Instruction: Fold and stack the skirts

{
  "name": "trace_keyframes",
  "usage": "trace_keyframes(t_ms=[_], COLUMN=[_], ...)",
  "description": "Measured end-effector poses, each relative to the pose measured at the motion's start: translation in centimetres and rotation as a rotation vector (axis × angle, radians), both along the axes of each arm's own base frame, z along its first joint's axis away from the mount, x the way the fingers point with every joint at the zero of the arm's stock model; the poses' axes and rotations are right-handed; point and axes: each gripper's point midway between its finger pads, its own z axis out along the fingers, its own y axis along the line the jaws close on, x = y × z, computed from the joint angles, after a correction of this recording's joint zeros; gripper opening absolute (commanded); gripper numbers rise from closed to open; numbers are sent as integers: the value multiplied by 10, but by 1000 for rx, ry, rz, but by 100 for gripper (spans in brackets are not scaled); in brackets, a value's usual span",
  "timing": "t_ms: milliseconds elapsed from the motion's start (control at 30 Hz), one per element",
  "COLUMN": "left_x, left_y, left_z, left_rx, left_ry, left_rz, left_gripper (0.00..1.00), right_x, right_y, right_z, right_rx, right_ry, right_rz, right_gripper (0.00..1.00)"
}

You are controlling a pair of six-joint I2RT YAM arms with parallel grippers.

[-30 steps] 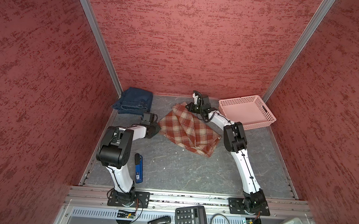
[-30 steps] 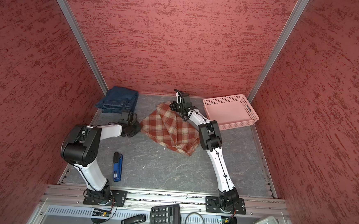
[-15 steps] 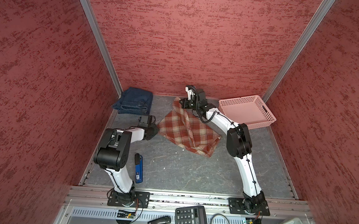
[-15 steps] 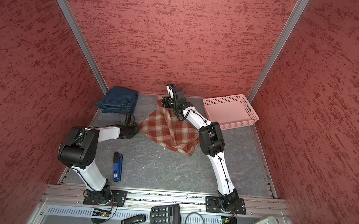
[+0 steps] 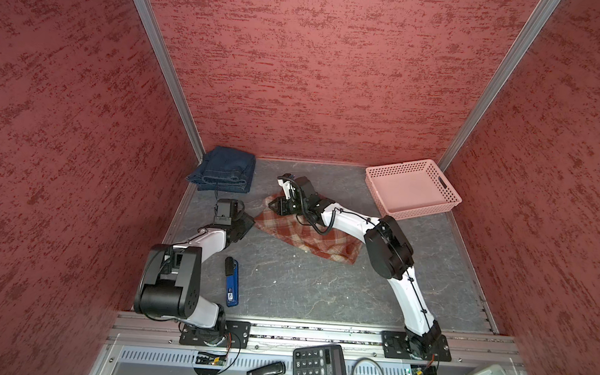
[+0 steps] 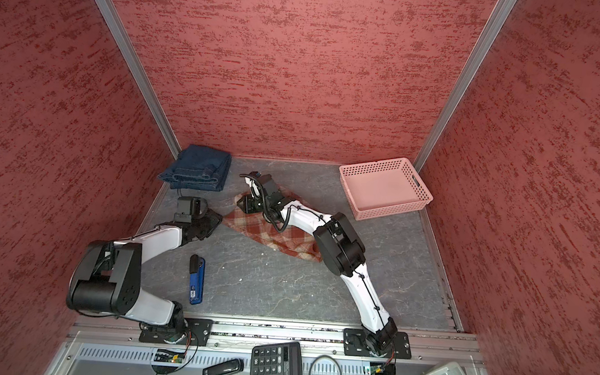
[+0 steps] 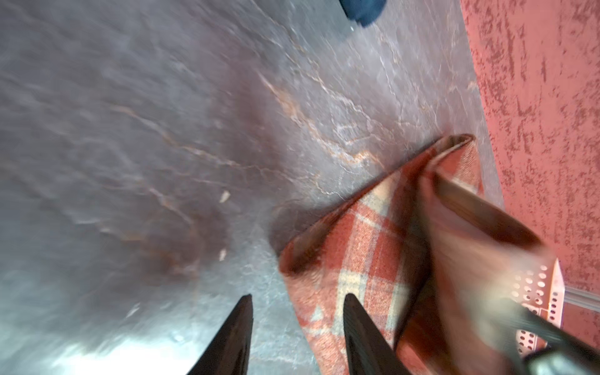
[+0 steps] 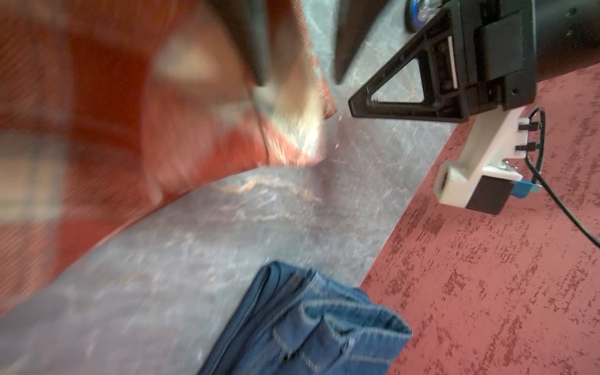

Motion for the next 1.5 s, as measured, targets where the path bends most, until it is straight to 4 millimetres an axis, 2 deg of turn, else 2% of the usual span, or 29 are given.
trace_keyframes(t_ms=[33, 67, 200, 367, 467, 567, 700, 833, 967, 1133, 1233, 1333, 1433, 1500], left_x=[-2, -3, -3, 1, 13, 26, 42, 42, 35, 22, 11, -3, -10, -11], left_y=[3, 5, 9, 7, 5, 2, -14, -37, -56, -61, -54, -44, -36, -30], left_z=[1, 2, 6, 10, 18, 24, 27, 18, 2, -14, -19, -10, 9, 22], left_rx=[-2, -3, -6, -1, 1, 15, 45, 88, 142, 186, 191, 192, 194, 191], left_ry=[-1, -2, -12, -11, -27, -32, -32, 0, 54, 110, 132, 125, 86, 54], left_rz=[10, 18, 31, 13, -9, -36, -103, -190, -270, -312, -298, -274, -245, -224], left_gripper=[48, 48, 49, 50, 51, 52, 52, 51, 48, 46, 46, 48, 50, 51], right_x=[-1, -2, 2, 12, 5, -15, -48, -79, -91, -86, -78, -67, -32, -1], right_y=[-1, -4, -37, -106, -154, -187, -223, -255, -283, -295, -288, -277, -254, -238], right_z=[0, 0, 14, 69, 87, 76, 35, -2, -24, -45, -67, -84, -77, -68], right_rx=[4, 5, -6, -19, -42, -99, -211, -292, -321, -332, -338, -350, -324, -295], right_ry=[2, 6, 14, -43, -51, -13, 89, 199, 271, 310, 330, 326, 260, 188], right_rz=[0, -5, -66, -250, -378, -462, -535, -592, -660, -697, -680, -641, -588, -548], right_gripper=[77, 80, 81, 75, 71, 70, 70, 69, 67, 63, 62, 62, 62, 63])
